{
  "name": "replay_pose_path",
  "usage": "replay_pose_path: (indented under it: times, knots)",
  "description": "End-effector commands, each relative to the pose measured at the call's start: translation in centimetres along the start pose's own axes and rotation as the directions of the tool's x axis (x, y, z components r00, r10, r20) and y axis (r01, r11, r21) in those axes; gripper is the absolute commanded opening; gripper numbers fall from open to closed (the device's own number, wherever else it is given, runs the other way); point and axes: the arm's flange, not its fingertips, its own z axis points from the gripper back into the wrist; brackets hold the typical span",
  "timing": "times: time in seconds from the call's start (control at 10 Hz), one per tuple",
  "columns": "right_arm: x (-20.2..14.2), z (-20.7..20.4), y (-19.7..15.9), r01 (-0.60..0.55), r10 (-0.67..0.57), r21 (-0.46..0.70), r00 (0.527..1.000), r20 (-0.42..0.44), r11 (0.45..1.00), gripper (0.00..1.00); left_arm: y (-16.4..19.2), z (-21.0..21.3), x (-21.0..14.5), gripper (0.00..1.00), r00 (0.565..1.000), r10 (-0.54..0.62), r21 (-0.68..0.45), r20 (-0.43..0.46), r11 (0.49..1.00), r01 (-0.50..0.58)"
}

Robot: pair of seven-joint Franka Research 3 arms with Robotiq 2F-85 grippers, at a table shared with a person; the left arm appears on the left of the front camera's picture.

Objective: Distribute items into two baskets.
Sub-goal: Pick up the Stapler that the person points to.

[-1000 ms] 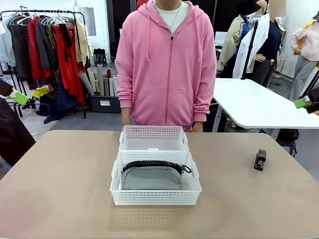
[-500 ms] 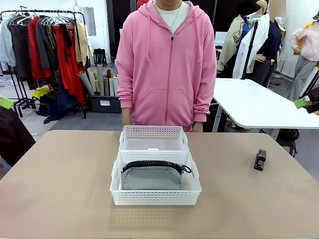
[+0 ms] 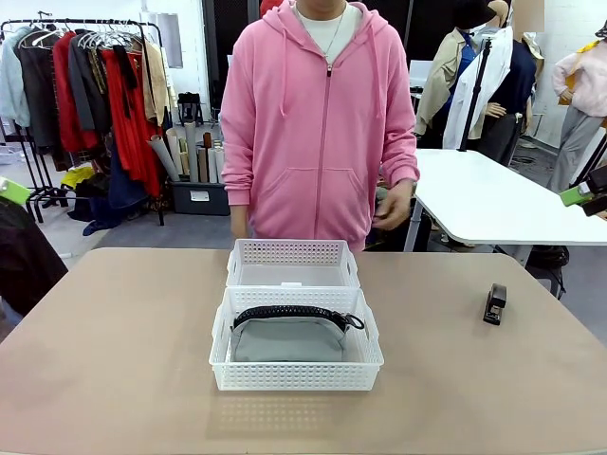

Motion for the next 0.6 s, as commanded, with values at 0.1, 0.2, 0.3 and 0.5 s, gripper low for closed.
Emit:
replay_pose_path:
  times: [0.1, 0.2, 0.3, 0.5]
  knots:
    - [0.20, -0.01, 0.12, -0.003, 0.003, 0.020, 1.000, 0.019, 1.000, 1.00, 0.14, 0.00, -0.10, 1.00, 1.000, -0.008, -0.006, 0.008, 1.000, 0.008]
    - [0.20, -0.01, 0.12, -0.003, 0.003, 0.020, 1.000, 0.019, 1.000, 1.00, 0.14, 0.00, -0.10, 1.00, 1.000, -0.008, -0.006, 0.008, 1.000, 0.008]
    - [0.20, -0.01, 0.12, -0.003, 0.003, 0.020, 1.000, 0.019, 1.000, 1.00, 0.14, 0.00, -0.10, 1.00, 1.000, -0.008, -0.006, 0.008, 1.000, 0.008]
    - [0.20, -0.01, 0.12, -0.003, 0.003, 0.020, 1.000, 0.019, 1.000, 1.00, 0.14, 0.00, -0.10, 1.00, 1.000, -0.008, -0.006, 0.008, 1.000, 0.008]
